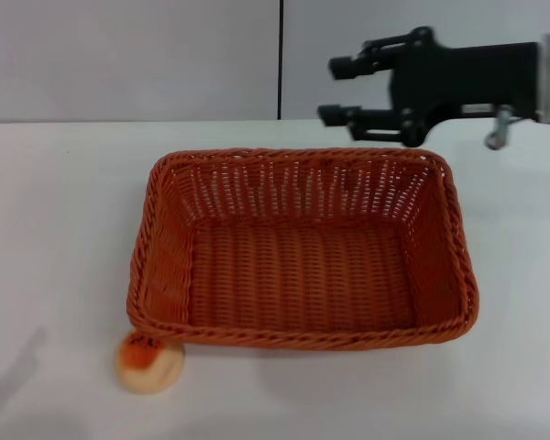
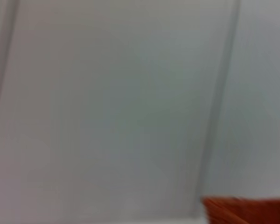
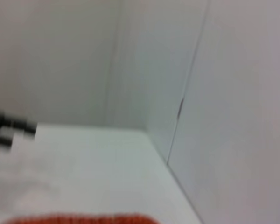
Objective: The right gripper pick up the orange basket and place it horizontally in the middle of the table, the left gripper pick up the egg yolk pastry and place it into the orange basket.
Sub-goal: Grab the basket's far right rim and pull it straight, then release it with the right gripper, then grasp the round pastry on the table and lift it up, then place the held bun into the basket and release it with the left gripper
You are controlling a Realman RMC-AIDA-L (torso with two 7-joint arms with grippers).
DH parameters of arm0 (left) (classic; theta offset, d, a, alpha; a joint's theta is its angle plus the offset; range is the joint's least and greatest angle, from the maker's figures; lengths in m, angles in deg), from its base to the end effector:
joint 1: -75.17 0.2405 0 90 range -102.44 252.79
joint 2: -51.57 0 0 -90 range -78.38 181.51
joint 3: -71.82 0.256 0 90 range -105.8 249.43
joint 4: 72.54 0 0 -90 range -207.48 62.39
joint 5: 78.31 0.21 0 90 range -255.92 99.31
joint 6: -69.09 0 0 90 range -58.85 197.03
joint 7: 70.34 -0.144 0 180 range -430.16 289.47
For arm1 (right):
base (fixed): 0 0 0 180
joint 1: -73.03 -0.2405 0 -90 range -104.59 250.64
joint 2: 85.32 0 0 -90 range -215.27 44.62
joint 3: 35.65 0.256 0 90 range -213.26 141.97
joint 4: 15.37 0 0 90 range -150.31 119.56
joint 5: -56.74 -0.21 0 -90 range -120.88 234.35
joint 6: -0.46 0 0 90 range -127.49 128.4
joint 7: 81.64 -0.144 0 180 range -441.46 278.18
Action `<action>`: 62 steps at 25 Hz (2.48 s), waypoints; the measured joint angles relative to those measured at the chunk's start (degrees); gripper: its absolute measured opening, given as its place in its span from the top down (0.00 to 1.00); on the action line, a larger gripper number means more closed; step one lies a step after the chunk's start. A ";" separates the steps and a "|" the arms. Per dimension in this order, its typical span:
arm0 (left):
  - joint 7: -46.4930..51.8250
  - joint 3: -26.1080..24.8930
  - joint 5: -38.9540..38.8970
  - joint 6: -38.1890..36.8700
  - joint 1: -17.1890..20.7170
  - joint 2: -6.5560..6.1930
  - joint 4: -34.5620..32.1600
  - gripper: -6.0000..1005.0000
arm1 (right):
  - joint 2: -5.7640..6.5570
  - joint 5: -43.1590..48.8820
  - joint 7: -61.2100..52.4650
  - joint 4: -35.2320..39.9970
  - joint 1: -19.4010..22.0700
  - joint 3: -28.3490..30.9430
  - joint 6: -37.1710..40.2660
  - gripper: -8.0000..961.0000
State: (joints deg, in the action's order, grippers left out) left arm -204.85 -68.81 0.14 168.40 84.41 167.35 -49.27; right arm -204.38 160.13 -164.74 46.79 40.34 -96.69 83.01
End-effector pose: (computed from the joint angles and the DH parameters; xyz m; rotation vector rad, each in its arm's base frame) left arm -0.3927 0.1094 0.0495 -1.9384 -0.6802 -0.8517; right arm 0.1511 0.3710 0.0229 -2.7584 -0.0312 0.5953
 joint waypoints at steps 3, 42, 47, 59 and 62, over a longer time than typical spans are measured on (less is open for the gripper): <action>5.66 -0.15 6.64 0.21 -0.52 -0.45 5.60 0.19 | 0.00 -5.46 -4.17 5.79 6.23 -1.32 0.14 0.46; 12.05 6.10 32.23 -10.97 -14.49 2.43 8.74 0.28 | 0.24 -48.19 18.32 -26.30 30.98 22.13 40.06 0.46; 11.99 3.55 31.64 -8.95 -14.30 2.40 8.70 0.38 | 0.31 -48.19 17.87 -26.34 30.77 22.59 40.08 0.46; 11.88 -9.23 31.29 -6.89 -14.14 2.18 9.62 0.71 | 0.32 -47.82 17.81 -26.56 30.84 22.85 39.63 0.46; 11.85 -13.54 31.26 -7.14 -14.10 2.20 10.40 0.76 | 0.32 -47.80 17.80 -26.57 30.87 22.93 39.61 0.46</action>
State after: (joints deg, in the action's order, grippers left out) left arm -193.01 -82.35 31.41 161.26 70.31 169.55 -38.87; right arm -204.06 112.33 -146.94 20.22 71.21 -73.76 122.62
